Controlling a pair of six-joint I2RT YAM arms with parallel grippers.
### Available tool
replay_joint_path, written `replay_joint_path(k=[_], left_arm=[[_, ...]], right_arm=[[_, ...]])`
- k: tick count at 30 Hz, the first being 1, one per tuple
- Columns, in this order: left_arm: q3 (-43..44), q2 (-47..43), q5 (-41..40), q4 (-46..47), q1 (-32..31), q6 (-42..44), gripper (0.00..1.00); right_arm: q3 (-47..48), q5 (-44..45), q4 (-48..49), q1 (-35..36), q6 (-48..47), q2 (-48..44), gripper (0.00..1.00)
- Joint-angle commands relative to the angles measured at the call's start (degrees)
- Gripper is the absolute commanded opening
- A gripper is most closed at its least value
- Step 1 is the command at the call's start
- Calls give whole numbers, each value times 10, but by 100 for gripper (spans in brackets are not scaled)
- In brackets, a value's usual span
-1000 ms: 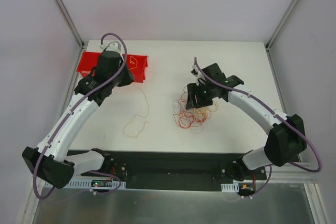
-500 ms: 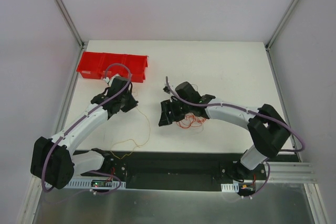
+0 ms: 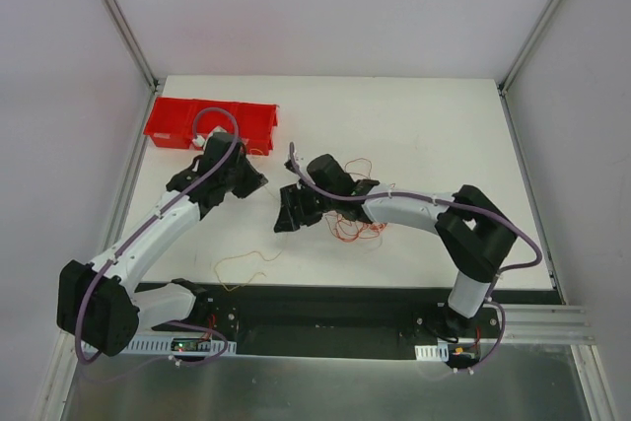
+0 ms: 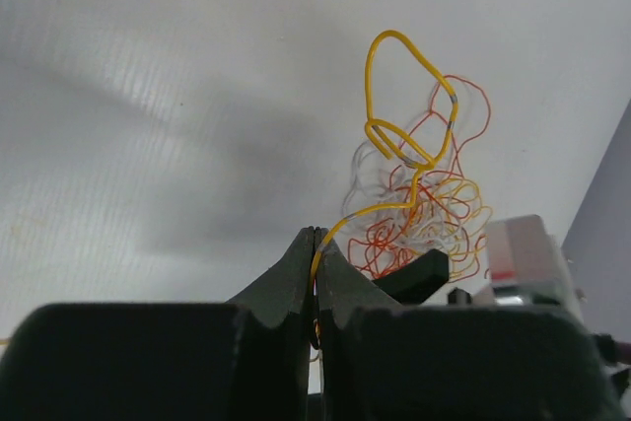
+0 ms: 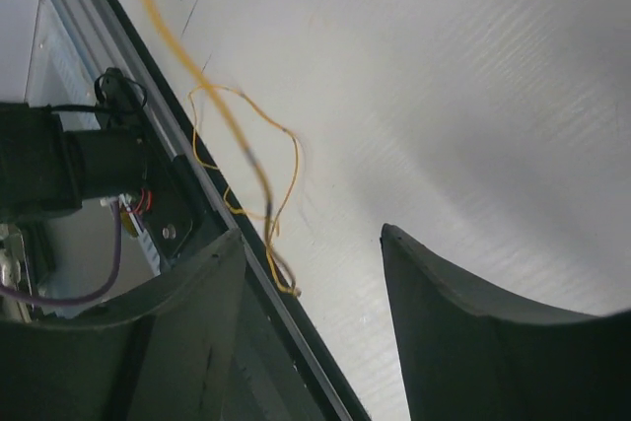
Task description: Untangle the cables
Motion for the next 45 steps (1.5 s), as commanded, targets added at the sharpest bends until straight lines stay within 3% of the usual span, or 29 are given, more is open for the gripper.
replay_joint_path(k=[1, 6, 7, 12, 16, 20, 21, 23, 25, 26, 27, 30, 33, 37, 39, 42, 45], left_arm=[[45, -8, 24, 14, 7, -19, 0], [45, -53, 4, 14, 7, 4, 0], [35, -67, -4, 15, 7, 7, 0], [-59, -142, -1, 13, 7, -20, 0], [-139, -174, 1, 12, 7, -90, 0], [-128, -149, 40, 13, 7, -34, 2], [-126, -150, 51, 13, 7, -19, 9], [-123, -164, 75, 13, 7, 12, 37], [-120, -191, 107, 13, 7, 46, 56], [-117, -206, 130, 7, 7, 60, 81], [-113, -226, 146, -7, 7, 65, 99], [-113, -292, 195, -25, 7, 68, 98], [-97, -346, 230, -26, 6, 81, 86], [-20, -311, 253, -24, 7, 189, 75], [29, -269, 273, -27, 7, 261, 79], [72, -217, 288, -28, 6, 355, 96], [81, -181, 290, -17, 5, 417, 99]], right_arm=[[43, 51, 30, 0, 31, 20, 51], [46, 122, -12, -35, 47, 1, 1], [44, 135, -10, -40, 52, 1, 0], [53, 210, 12, -56, 76, 4, 0], [99, 210, 6, -69, 51, 15, 0], [152, 185, -43, -72, -28, 15, 0], [166, 176, -68, -73, -49, 12, 0], [182, 153, -118, -76, -90, 2, 0], [189, 125, -153, -83, -112, -16, 0], [196, 119, -174, -84, -120, -21, 0], [197, 112, -198, -85, -124, -27, 0], [199, 81, -224, -87, -136, -42, 0], [218, 31, -248, -87, -134, -46, 0], [242, -42, -265, -87, -101, -44, 0], [267, -74, -291, -87, -91, -37, 0], [321, -97, -357, -89, -83, -27, 0], [372, -88, -424, -94, -50, -20, 0]])
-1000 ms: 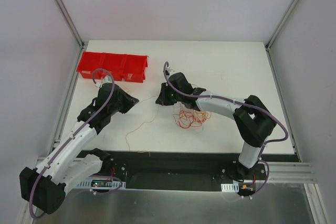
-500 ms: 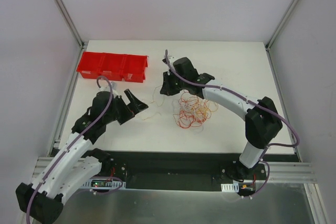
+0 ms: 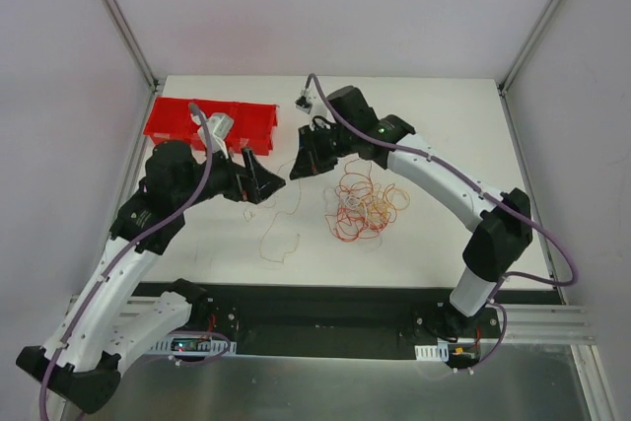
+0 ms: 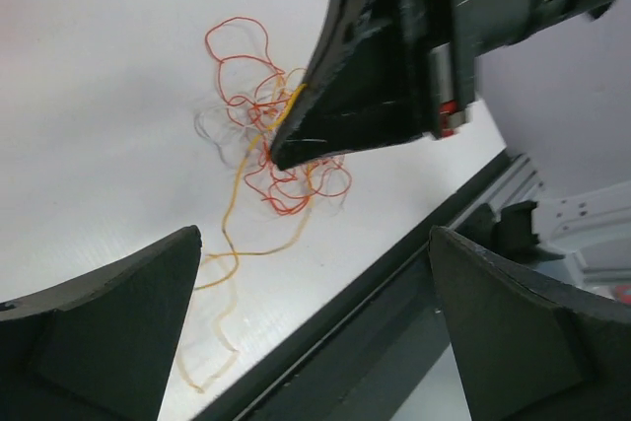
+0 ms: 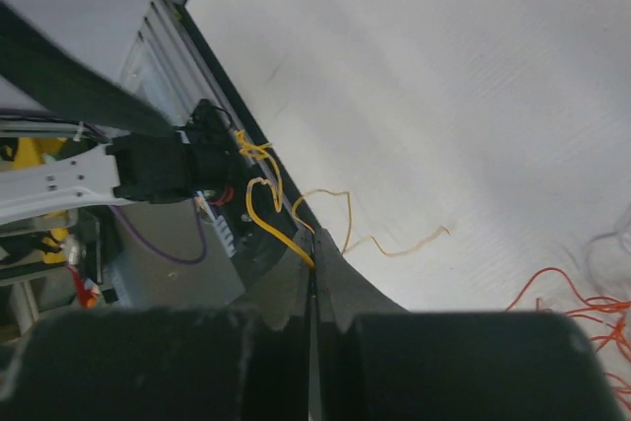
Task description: Untangle the cables
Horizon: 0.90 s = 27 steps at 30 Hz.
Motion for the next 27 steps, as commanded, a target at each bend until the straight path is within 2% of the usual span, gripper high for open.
replay_joint_path(k=[1, 4, 7, 11, 19, 22, 24, 27], left_arm=[[18, 46, 37, 9, 4, 153, 99], [9, 56, 50, 38, -13, 166, 95], [9, 75, 21, 49, -39, 150, 90], [23, 108, -69, 48, -96, 139, 87], [65, 154, -260, 2, -188, 135, 54], [68, 157, -322, -16, -195, 109, 42], [73, 164, -335, -27, -195, 93, 36], [81, 183, -311, -27, -197, 84, 28]], right_arm=[[87, -36, -108, -10, 63, -2, 0], [90, -57, -111, -16, 134, -7, 0], [84, -72, -89, -16, 189, -19, 0], [96, -71, -86, -16, 223, -24, 0], [108, -17, -125, -17, 257, -36, 0], [108, -1, -141, -16, 261, -39, 0], [105, 4, -142, -17, 264, -43, 0], [106, 5, -141, -17, 271, -44, 0]])
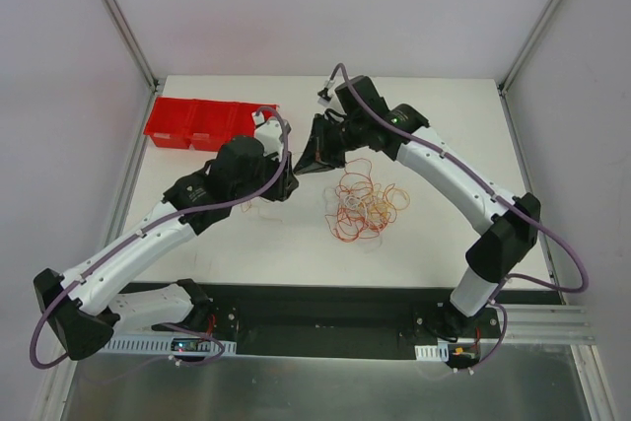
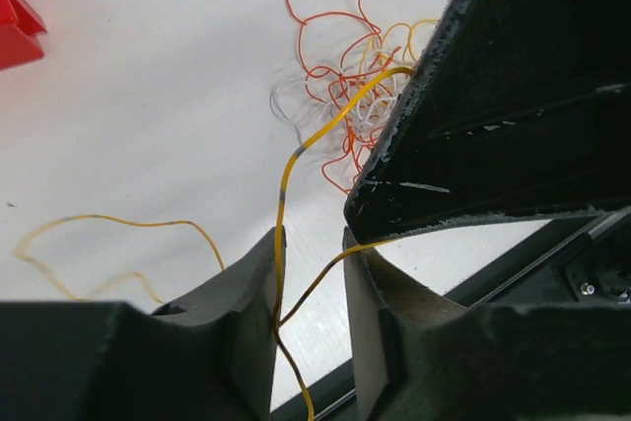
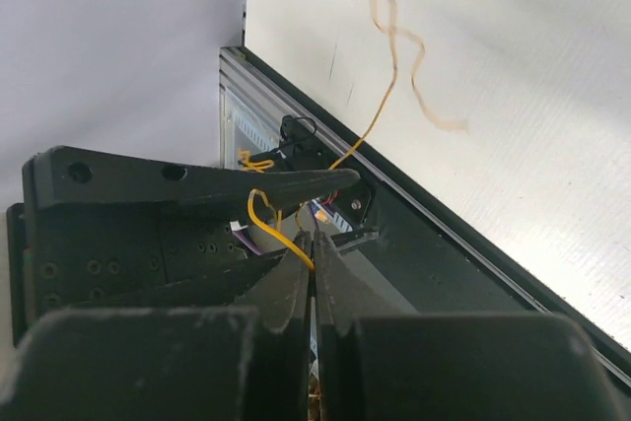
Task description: Untangle the cables
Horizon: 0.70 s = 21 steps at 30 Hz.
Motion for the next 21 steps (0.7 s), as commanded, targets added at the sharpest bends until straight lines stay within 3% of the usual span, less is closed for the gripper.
replay_joint_path(k=[1, 3, 4, 8, 9, 13, 15, 17, 21], left_arm=[[33, 22, -37, -13, 0, -28, 22], [39, 28, -29, -14, 0, -26, 4], [40, 29, -29, -15, 0, -26, 0], [39, 22, -42, -16, 0, -18, 0], [39, 21, -45, -16, 0, -16, 0], [42, 21, -101, -16, 7, -31, 0], [52, 26, -122, -15, 26, -52, 0], [74, 42, -126, -15, 51, -62, 0], [139, 83, -145, -13, 108, -60, 0]], right_arm=[[26, 9, -22, -1, 24, -36, 0], [28, 9, -18, -1, 26, -36, 0], [28, 12, -18, -3, 24, -35, 0], [25, 9, -15, -12, 19, -36, 0], [24, -6, -9, -16, 13, -36, 5], [36, -46, -19, -49, -43, -50, 58], [25, -42, -25, -77, -82, -85, 76], [5, -46, -25, -111, -103, -127, 82], [-60, -73, -27, -191, -102, -196, 82]])
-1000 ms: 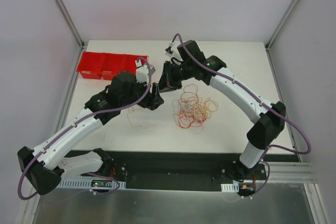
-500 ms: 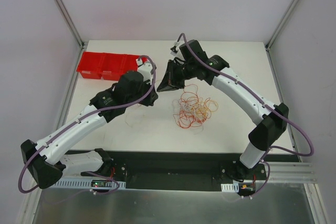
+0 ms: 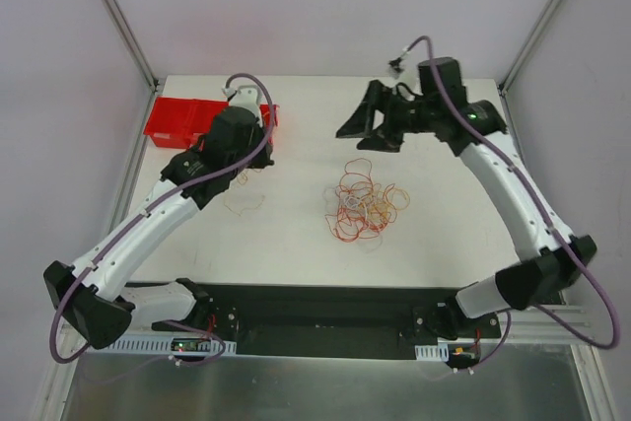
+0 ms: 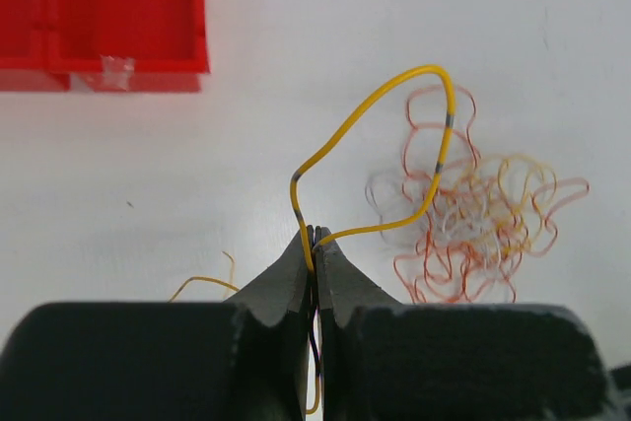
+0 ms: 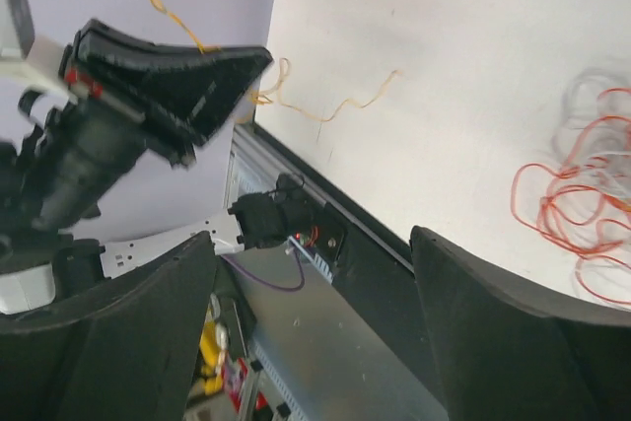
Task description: Untangle the cables
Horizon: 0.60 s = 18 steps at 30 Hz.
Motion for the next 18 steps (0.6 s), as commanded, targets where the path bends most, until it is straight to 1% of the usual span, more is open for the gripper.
replay_joint_path(k=[1, 4, 8, 11, 13, 15, 18], left_arm=[[91, 50, -46, 14, 65, -13, 0], [164, 102, -54, 20, 103, 4, 0], [275, 192, -52, 25, 141, 45, 0], [360, 265, -51, 27, 159, 80, 0], [413, 307, -56, 27, 168, 94, 0], [453, 346, -41, 27, 183, 94, 0], [492, 400, -12, 31, 209, 81, 0]], right_arm=[[-63, -45, -10, -78, -29, -123, 82], [-111, -57, -10, -110, -36, -159, 82], [-135, -76, -14, -141, -41, -168, 82], [-127, -72, -17, -147, -54, -155, 82], [-104, -73, -34, -152, -66, -136, 82], [-73, -68, -52, -155, -80, -117, 82], [-50, -63, -53, -157, -95, -98, 82]])
